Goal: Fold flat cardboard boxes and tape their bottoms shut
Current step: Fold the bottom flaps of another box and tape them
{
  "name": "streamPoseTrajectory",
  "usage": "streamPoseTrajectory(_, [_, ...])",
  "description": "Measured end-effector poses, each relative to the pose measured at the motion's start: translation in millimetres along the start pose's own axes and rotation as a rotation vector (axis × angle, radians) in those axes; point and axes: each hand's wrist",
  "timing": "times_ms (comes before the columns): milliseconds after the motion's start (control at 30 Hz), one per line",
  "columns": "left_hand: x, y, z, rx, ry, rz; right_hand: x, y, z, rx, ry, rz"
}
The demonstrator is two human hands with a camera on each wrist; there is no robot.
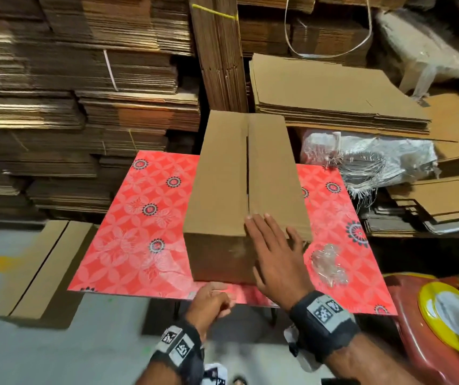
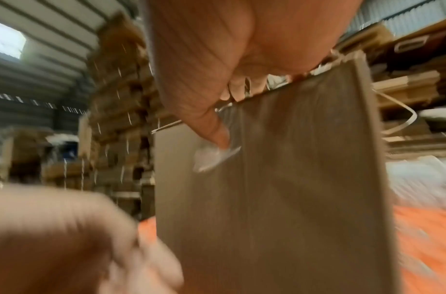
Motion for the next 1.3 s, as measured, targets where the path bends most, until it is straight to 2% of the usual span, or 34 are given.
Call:
streamPoseTrajectory(100, [-7.9, -19.7, -20.8, 0.347, 0.300, -0.063, -12.0, 29.3, -6.4, -0.004, -0.005, 0.070])
streamPoseTrajectory(200, [-26.0, -26.9, -58.1, 0.394, 0.610, -0.222, -6.9, 33.6, -8.0, 0.023, 0.008, 0.007])
streamPoseTrajectory(300, [-39.3, -25.0, -102.2, 0.593, 1.104, -0.393, -5.5, 35.4, -8.4, 0.033, 0.007, -0.015])
streamPoseTrajectory(333, [-37.8, -22.5, -112.0, 0.665, 1.230, -0.394, -5.8, 35.9, -9.2, 0.043, 0.006, -0.017])
streamPoseTrajectory(400, [-27.3, -17.6, -125.0, 0.830, 1.341, -0.346, -5.9, 35.6, -10.6, 0.067, 0.007, -0.028])
streamPoseTrajectory(467, [-13.7, -16.8, -126.6, 0.992, 1.328, -0.253, -6.2, 35.7, -11.3, 0.084, 0.005, -0.046])
streamPoseTrajectory(567, [4.5, -22.7, -116.2, 1.090, 1.312, -0.153, -8.1, 39.3, -21.9, 0.142, 0.012, -0.098])
streamPoseTrajectory(800, [11.0, -21.7, -113.5, 1.160, 1.344, -0.198, -9.7, 44.4, -31.9, 0.226, -0.007, -0.181])
streamPoseTrajectory(1300, [10.6, -19.7, -111.4, 1.038, 1.349, -0.210, 2.1, 45.1, -34.9, 0.357, 0.099, -0.217])
Point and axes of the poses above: each hand's wrist, its own x-axis towards the middle knuckle, its own y-axis out of the palm, z = x × y, and after that the axes turned 7 degrees about -z, right-handed
